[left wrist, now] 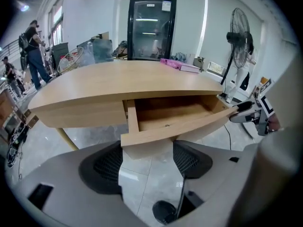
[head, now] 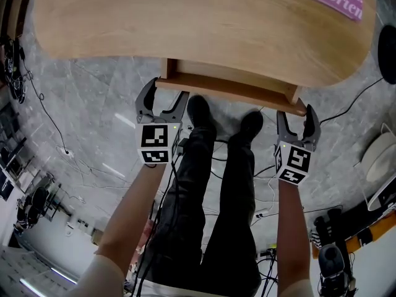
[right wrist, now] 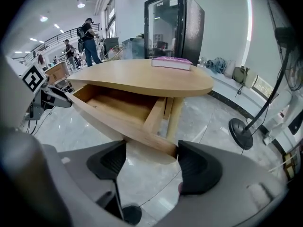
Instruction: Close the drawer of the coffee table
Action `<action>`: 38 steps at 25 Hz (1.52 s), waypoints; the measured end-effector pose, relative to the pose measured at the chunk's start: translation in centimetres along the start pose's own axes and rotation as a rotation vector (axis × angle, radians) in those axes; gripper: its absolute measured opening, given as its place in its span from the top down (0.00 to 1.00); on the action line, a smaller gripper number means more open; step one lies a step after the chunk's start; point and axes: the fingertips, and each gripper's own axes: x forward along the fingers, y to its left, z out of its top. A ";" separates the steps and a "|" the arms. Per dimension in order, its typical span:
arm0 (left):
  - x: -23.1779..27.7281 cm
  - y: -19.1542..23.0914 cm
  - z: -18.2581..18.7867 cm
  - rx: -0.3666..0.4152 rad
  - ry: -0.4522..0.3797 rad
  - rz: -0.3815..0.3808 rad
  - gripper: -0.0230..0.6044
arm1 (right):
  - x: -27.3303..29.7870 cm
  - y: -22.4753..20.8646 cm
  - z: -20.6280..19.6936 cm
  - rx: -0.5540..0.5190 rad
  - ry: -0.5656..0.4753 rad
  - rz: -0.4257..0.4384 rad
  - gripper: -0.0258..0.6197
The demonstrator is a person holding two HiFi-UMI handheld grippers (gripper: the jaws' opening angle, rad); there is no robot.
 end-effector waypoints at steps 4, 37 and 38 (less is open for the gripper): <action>0.4 0.1 0.5 -0.045 -0.045 0.017 0.44 | 0.4 -0.4 0.7 0.008 -0.040 -0.019 0.41; 5.0 3.2 7.8 -0.176 -0.398 0.216 0.29 | 5.6 -3.7 7.9 0.102 -0.341 -0.094 0.39; 5.0 3.2 8.0 -0.177 -0.406 0.217 0.29 | 5.6 -3.8 8.0 0.099 -0.347 -0.096 0.39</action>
